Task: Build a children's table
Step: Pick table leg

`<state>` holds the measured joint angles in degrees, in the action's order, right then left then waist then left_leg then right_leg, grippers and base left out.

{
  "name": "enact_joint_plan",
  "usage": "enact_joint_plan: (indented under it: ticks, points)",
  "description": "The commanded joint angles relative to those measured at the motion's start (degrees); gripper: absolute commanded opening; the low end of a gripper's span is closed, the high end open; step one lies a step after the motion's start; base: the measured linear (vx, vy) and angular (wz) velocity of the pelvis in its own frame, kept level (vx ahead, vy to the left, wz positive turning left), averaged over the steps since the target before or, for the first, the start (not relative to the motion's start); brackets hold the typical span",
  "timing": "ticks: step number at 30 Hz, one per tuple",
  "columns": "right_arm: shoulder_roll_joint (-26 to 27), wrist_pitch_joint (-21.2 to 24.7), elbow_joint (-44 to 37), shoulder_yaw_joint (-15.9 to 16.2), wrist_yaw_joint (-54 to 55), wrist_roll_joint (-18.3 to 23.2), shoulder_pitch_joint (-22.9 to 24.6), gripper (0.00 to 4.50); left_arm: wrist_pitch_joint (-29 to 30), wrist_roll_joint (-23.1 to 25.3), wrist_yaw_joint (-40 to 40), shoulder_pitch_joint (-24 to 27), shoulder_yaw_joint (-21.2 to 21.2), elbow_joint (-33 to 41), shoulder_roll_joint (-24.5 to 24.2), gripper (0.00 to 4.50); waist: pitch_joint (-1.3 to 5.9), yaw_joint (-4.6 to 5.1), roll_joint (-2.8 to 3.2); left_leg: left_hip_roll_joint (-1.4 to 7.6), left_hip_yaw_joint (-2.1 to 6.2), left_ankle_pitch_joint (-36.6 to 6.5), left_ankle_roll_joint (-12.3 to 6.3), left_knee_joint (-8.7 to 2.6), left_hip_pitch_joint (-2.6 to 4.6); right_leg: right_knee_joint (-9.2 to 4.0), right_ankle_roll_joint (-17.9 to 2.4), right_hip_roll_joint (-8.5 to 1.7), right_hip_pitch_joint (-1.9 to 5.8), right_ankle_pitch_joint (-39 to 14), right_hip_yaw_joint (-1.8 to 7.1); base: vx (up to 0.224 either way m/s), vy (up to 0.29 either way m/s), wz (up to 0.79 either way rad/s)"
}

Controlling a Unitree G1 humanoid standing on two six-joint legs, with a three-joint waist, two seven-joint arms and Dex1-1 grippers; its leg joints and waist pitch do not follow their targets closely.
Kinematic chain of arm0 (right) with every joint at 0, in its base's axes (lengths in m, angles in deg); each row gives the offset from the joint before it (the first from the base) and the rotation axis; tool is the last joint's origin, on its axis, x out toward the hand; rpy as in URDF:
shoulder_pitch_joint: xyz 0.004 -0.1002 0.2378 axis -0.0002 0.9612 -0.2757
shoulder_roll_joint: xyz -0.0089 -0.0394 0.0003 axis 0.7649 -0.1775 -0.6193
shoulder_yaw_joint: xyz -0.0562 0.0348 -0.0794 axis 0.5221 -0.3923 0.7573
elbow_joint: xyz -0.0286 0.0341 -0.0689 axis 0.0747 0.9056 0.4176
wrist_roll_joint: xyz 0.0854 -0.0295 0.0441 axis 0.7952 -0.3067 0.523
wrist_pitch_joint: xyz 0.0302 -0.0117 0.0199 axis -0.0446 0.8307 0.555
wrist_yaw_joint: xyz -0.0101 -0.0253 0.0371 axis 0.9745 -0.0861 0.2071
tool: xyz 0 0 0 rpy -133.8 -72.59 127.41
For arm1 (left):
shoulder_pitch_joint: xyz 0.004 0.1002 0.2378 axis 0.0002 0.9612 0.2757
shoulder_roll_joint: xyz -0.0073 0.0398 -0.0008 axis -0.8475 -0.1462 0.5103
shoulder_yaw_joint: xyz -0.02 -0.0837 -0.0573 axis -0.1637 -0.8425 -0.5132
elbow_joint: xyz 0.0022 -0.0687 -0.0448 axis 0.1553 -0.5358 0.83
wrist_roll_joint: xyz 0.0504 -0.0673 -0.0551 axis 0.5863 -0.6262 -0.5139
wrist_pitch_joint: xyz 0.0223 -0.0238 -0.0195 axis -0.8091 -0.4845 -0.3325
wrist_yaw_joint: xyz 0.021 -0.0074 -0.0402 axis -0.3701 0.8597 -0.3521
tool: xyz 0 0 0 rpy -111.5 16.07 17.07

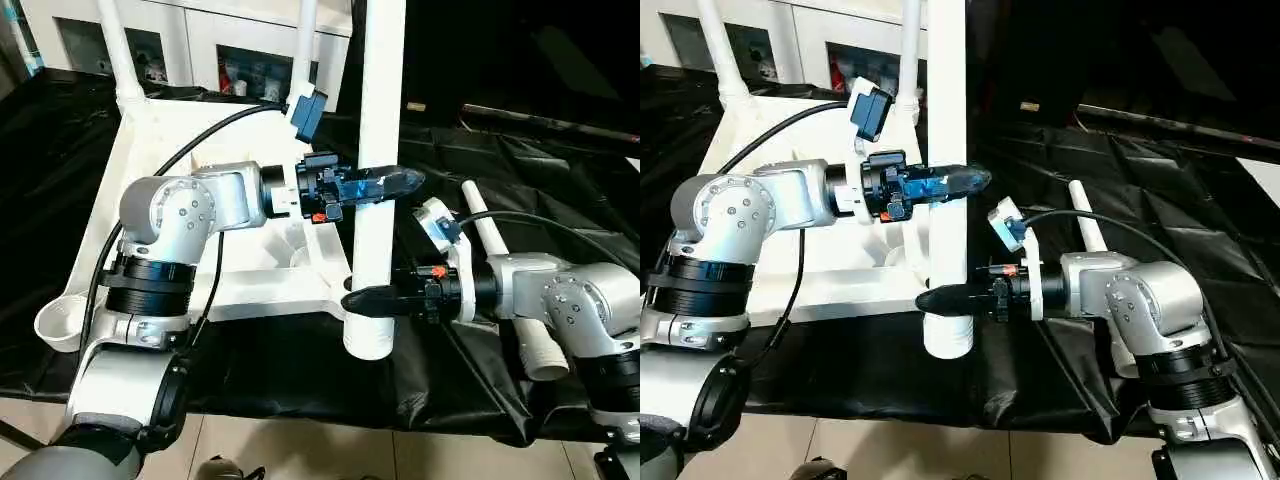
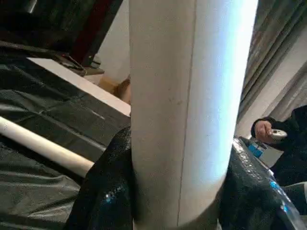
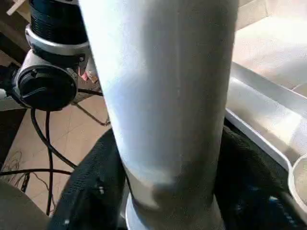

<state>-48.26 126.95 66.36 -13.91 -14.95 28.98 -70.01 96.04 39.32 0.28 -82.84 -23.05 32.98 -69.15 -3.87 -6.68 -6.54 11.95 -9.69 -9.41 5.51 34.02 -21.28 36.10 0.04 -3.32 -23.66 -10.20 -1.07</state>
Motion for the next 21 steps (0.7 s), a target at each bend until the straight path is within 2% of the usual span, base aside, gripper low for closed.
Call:
enact_joint_plan:
  ticks: [1,4,6,9,12,13,14,16,17,18,19,20,21]
  points:
    - [-0.9,-0.7,-0.6,-0.5,-0.2,0.4,0.2,2.03,-0.4,-0.2,-0.4,-1.4,0.9,0.6,0.1,1.82,4.39,-0.28,0.8,0.44,-0.25,-8.6,2.16,-3.34,0.57,-4.1,-10.0,-3.18,3.39,-9.8,1.23,0.0,0.0,0.0]
    - [-0.8,-1.1,-0.6,-0.7,-0.1,0.4,0.3,1.99,-0.7,-0.2,-0.6,-1.3,0.9,0.8,-0.1,1.81,4.4,-0.31,0.77,0.46,-0.25,-8.6,2.16,-3.32,0.58,-4.12,-9.9,-3.21,3.39,-10.2,1.25,0.0,0.0,0.0]
    - [-0.2,-1.8,-0.3,-1.1,0.5,0.2,0.5,1.98,-0.2,-0.7,-0.1,-1.3,0.2,0.5,0.2,2.37,4.4,-0.32,0.85,0.47,-0.23,-8.6,2.18,-3.34,0.58,-4.09,-9.9,-3.21,3.39,-10.1,1.23,0.0,0.0,0.0]
    - [1.1,-3.1,0.1,-1.9,1.7,-0.2,0.8,1.97,0.8,-1.2,1.8,-1.3,-1.4,-0.5,1.0,2.59,4.43,-0.28,0.79,0.41,-0.25,-8.3,2.2,-3.29,0.51,-3.97,-10.4,-3.18,3.37,-9.1,1.18,0.0,0.0,0.0]
    - [3.4,-5.2,0.6,-3.5,4.4,-0.5,1.3,1.94,-1.3,-1.1,3.0,-0.8,-2.9,-0.5,1.9,2.85,4.44,-0.26,0.79,0.41,-0.27,-8.3,2.2,-3.31,0.47,-4.07,-10.5,-3.27,3.35,-9.1,1.21,0.0,0.0,0.0]
    - [5.2,-6.7,0.7,-4.9,6.5,-0.4,1.8,1.94,-4.6,-2.0,4.6,-0.5,-5.5,-0.6,3.8,2.85,4.47,-0.33,0.72,0.4,-0.25,-8.3,2.24,-3.3,0.51,-4.09,-10.5,-3.3,3.44,-9.4,1.17,0.0,0.0,0.0]
    - [6.9,-8.1,0.6,-6.3,8.1,0.0,2.3,1.94,-8.2,-2.9,6.6,-0.3,-8.4,-0.7,5.9,3.05,4.46,-0.37,0.78,0.39,-0.25,-8.5,2.33,-3.24,0.36,-4.15,-10.9,-3.4,3.46,-9.0,1.18,0.0,0.0,0.0]
    - [8.1,-9.0,0.5,-7.3,9.2,0.3,2.6,1.93,-10.7,-3.6,8.1,-0.2,-10.3,-0.8,7.4,3.12,4.51,-0.36,0.66,0.41,-0.27,-8.4,2.22,-3.23,0.34,-4.1,-11.3,-3.38,3.51,-7.9,1.19,0.0,0.0,0.0]
    - [10.3,-10.5,0.5,-9.1,11.9,0.6,3.1,1.93,-16.4,-4.8,10.6,-0.2,-14.1,-1.1,10.3,3.12,4.5,-0.33,0.7,0.41,-0.23,-8.6,1.91,-3.3,0.37,-4.13,-11.4,-3.27,3.5,-7.4,1.15,0.0,0.0,0.0]
    - [11.5,-12.4,0.6,-9.9,13.5,0.1,3.3,1.93,-17.4,-6.8,12.5,-0.7,-16.7,-1.9,11.5,3.12,4.49,-0.34,0.6,0.39,-0.24,-8.7,1.81,-3.31,0.36,-4.18,-11.4,-3.3,3.57,-7.5,1.14,0.0,0.0,0.0]
    - [12.5,-14.0,0.6,-10.5,14.9,-0.4,3.5,1.93,-18.0,-8.5,14.2,-1.2,-18.8,-2.6,12.4,3.12,4.46,-0.32,0.75,0.35,-0.26,-9.2,1.97,-3.31,0.34,-4.14,-11.1,-3.29,3.47,-8.0,1.15,0.0,0.0,0.0]
    - [14.5,-16.4,1.5,-12.2,17.8,-0.6,3.4,1.93,-18.5,-10.1,14.3,-1.5,-20.4,-2.7,12.8,3.12,4.48,-0.28,0.73,0.26,-0.27,-9.6,2.25,-3.27,0.41,-4.19,-10.9,-3.39,3.31,-9.0,1.15,0.0,0.0,0.0]
    - [17.8,-20.8,2.9,-15.3,23.1,-1.3,3.2,1.93,-17.9,-11.7,13.7,-1.6,-21.7,-2.2,12.5,3.12,4.47,-0.16,0.67,0.18,-0.27,-10.0,2.17,-3.33,0.37,-4.31,-10.6,-3.3,3.31,-9.9,1.09,0.0,0.0,0.0]
